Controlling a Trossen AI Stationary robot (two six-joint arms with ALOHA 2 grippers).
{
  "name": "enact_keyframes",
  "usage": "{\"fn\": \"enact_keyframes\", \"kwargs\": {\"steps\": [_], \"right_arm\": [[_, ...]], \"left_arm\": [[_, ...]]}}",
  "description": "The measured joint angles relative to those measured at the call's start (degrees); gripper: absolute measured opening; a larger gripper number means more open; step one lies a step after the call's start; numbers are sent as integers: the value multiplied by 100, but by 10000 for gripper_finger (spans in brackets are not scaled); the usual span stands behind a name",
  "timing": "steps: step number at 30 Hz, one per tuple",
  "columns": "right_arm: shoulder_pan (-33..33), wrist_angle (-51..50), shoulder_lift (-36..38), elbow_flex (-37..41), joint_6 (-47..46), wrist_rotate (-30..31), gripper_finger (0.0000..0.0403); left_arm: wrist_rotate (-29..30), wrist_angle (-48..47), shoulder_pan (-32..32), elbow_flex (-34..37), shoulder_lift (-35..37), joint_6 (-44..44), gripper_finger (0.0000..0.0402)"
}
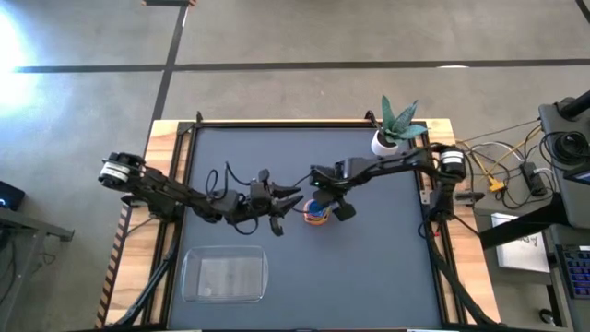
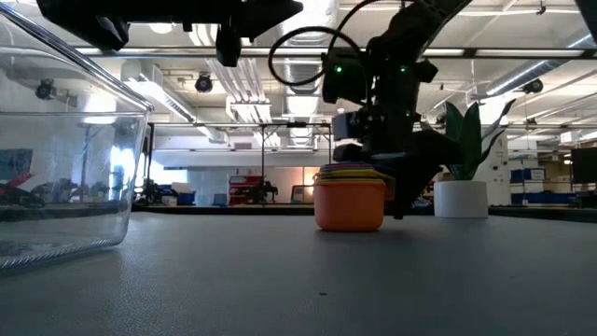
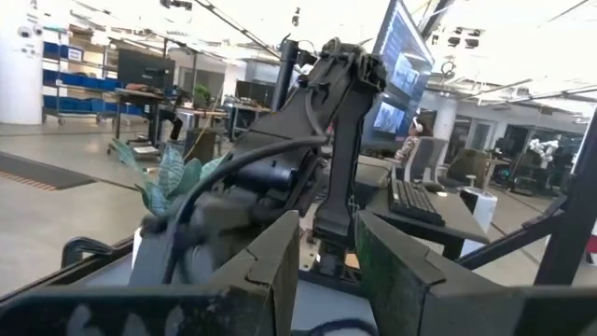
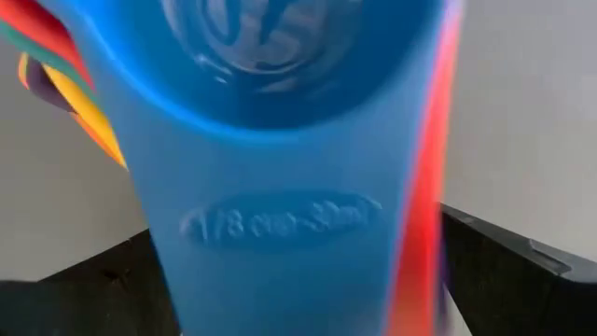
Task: Nest measuring cups in basket
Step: Put the nested measuring cups into the transparent bin
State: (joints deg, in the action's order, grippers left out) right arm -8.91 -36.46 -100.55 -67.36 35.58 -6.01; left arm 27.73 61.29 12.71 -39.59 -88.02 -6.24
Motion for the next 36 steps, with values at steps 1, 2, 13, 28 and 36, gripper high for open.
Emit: {"fn": "enact_keyframes", "kwargs": {"steps": [1,2,13,28,36], "right_arm": [[-2,-117,-69,-77,-2,-28,368],[-2,-193,-126,-139,-5,-44,368],[0,-341,80,-224,12,-45,314],[2,-378,104,-137,-250,0,169],[82,-397,104,-100,-412,18,133]], "left_arm": [[0,-29,2,0,18,0,91],[-4,-86,0,0,47,0,91],[2,-609,0,0,378,79,91],[2,-666,0,0,412,55,91],[2,-663,4,0,431,-24,91]]}}
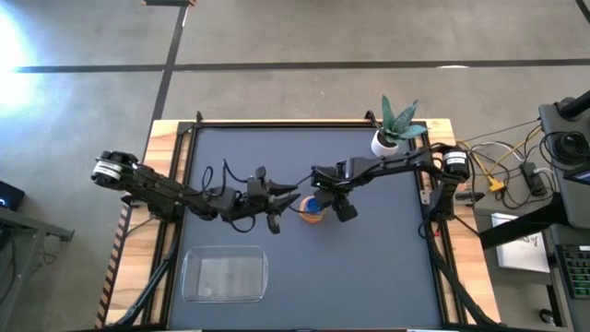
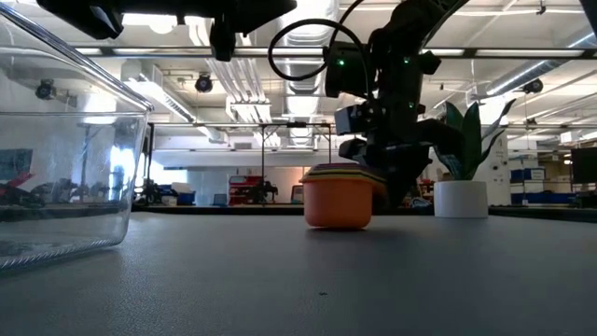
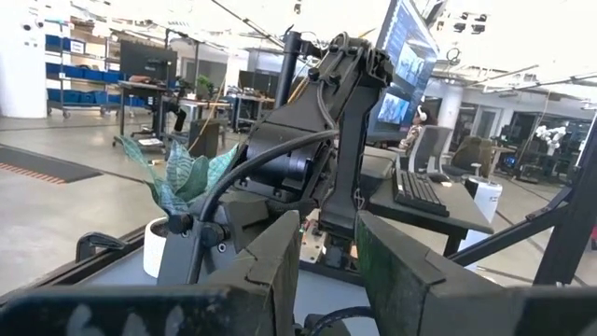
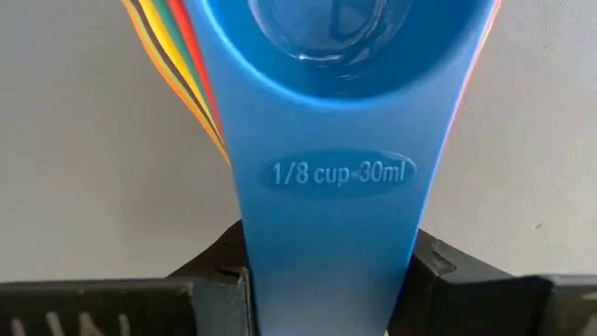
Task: Nest measuring cups in basket
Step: Put the nested measuring cups into the transparent bin
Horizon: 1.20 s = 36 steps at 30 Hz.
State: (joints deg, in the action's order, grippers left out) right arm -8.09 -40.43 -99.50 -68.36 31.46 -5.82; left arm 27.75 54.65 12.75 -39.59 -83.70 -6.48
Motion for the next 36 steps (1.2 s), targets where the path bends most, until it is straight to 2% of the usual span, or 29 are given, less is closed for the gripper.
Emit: {"fn": "enact_keyframes", "kwargs": {"steps": [17,22,27,36], "right_arm": [[206,22,0,-4,-578,102,185],[351,167,0,81,-612,569,165],[447,198,-2,116,-630,605,123],[556,191,0,120,-933,617,123]], "left_arm": [[-26,13,18,0,24,0,91],[-31,13,18,0,37,0,91],[-33,9,18,0,48,0,91],[-37,-9,27,0,102,0,91]]}}
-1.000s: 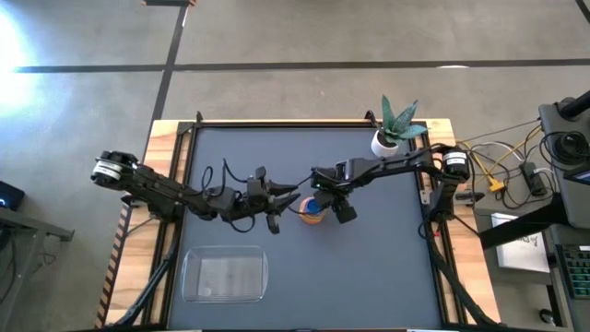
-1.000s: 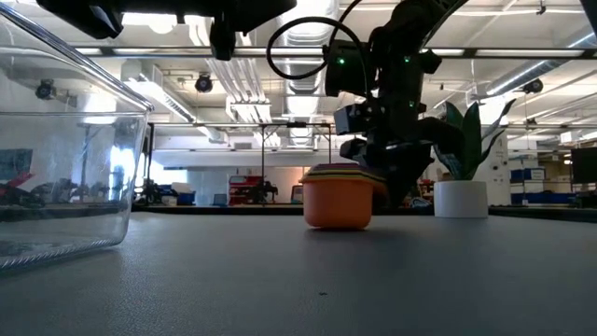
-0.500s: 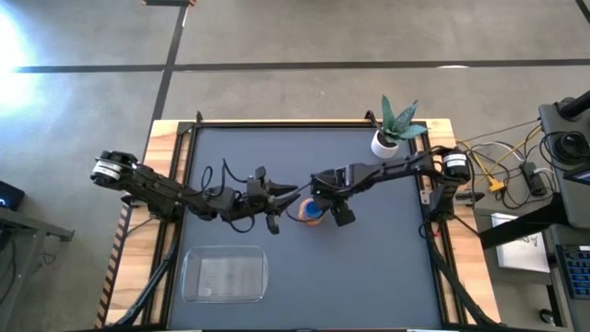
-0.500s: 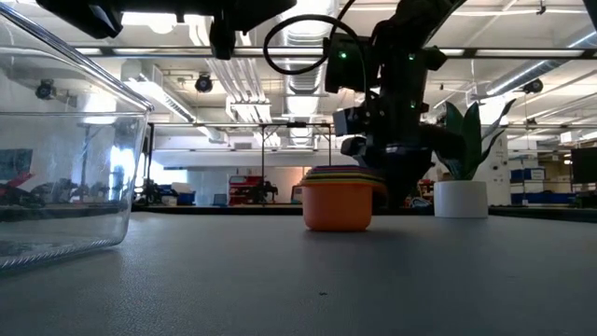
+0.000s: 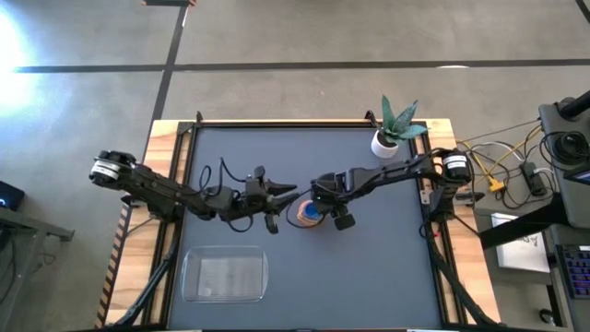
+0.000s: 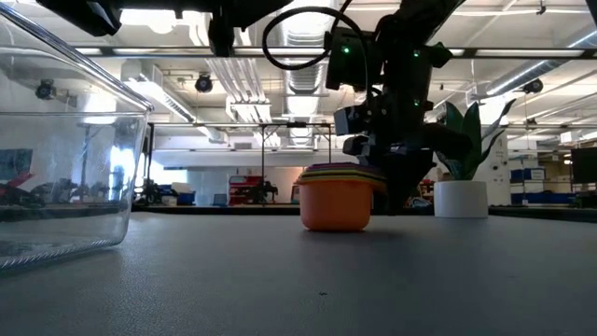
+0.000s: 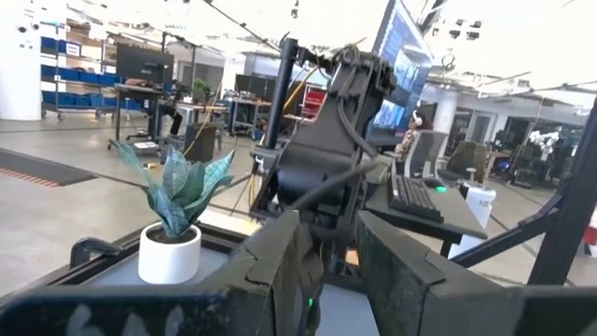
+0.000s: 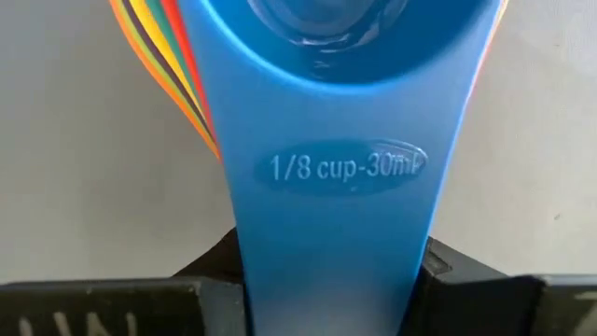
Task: Nest measuring cups in basket
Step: Put the nested measuring cups into the transparent bin
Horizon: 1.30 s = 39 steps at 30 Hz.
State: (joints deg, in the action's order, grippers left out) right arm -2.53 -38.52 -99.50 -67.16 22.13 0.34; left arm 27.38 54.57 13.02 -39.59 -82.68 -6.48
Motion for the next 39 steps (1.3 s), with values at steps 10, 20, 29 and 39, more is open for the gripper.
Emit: {"fn": "enact_keyframes", "kwargs": {"steps": [10,20,29,39], "right_arm": [[334,23,515,7,-634,118,123],[790,320,901,-85,-1521,126,123],[1137,337,523,-885,-2113,131,123],[1231,356,437,-1128,-2531,131,123]], "left_arm": [[240,-777,372,-2,688,19,91],[1216,-3482,1015,-2,2201,-780,90],[1177,-6198,1659,-2,3080,-2562,80],[325,-8674,1962,-502,2979,-3755,61]]}}
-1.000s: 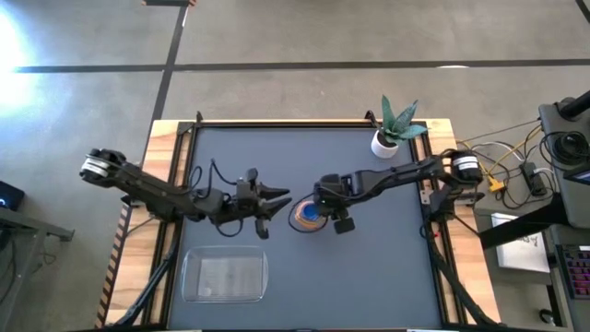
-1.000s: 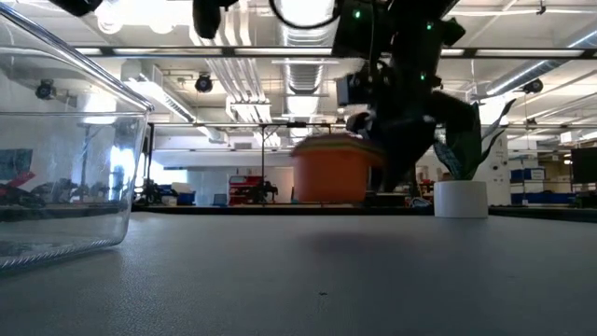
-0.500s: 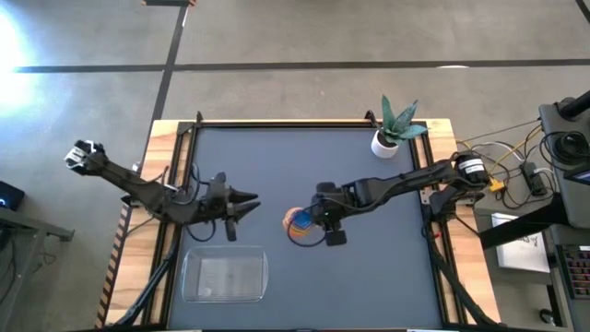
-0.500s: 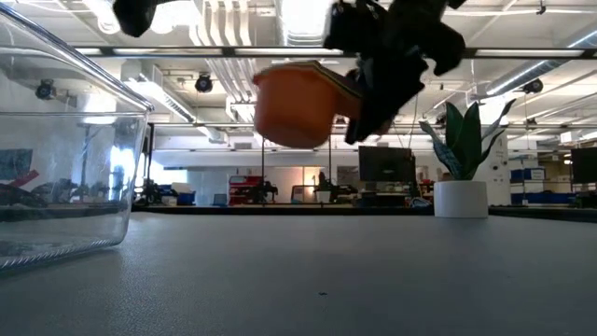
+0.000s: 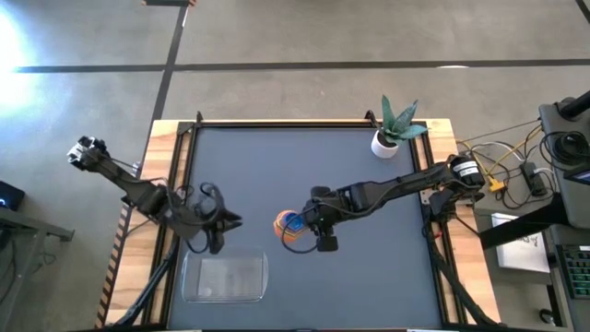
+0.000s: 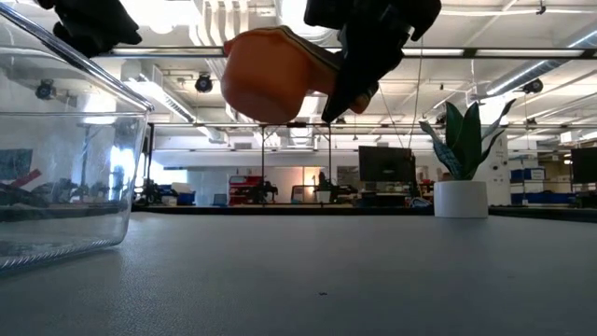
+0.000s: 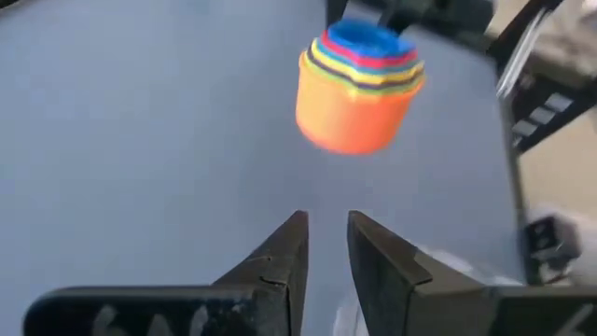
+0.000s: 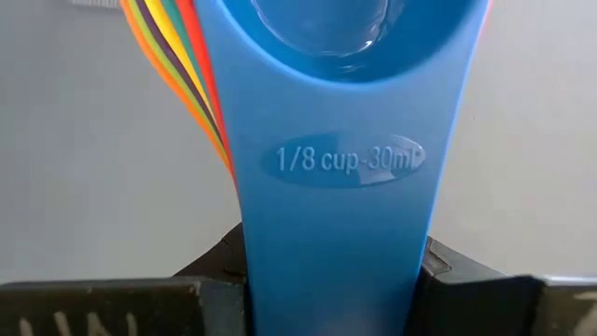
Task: Nest measuring cups in basket
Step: Put the nested measuring cups into the transparent bin
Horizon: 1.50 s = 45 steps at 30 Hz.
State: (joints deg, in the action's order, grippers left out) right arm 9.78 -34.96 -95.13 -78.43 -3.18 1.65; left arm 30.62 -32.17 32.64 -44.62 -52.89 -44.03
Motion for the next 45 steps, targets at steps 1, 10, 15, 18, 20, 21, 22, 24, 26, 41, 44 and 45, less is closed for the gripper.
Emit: {"fn": "enact_keyframes", "kwargs": {"steps": [1,10,15,18,20,21,22,24,26,41,44,45], "right_arm": [[6,4,0,0,-29,4,123],[13,32,0,0,-181,2,123],[20,102,0,0,-245,1,123],[43,101,0,-7,-282,0,123],[68,101,0,-21,-280,-4,123],[75,100,0,-31,-280,-1,123],[89,100,0,-43,-280,-6,123],[111,101,0,-74,-282,-7,123],[128,104,0,-104,-285,-6,123],[162,136,-2,-181,-284,-1,123],[162,136,-2,-181,-285,0,123],[162,136,-2,-181,-282,0,123]], "left_arm": [[-15,-184,15,-96,-59,0,59],[-25,-909,29,-1013,-572,428,54],[-219,-1269,33,-1299,-780,380,54],[-493,-1602,35,-1327,-847,122,54],[-715,-1736,44,-1296,-871,-68,54],[-807,-1777,60,-1269,-882,-156,54],[-863,-1825,80,-1250,-896,-234,54],[-921,-1829,140,-1240,-942,-311,55],[-935,-1829,207,-1242,-980,-323,59],[-1611,-1931,372,-1257,-2040,-166,141],[-1613,-2116,368,-1257,-2306,-150,156],[-1612,-2216,368,-1257,-2384,-151,160]]}}
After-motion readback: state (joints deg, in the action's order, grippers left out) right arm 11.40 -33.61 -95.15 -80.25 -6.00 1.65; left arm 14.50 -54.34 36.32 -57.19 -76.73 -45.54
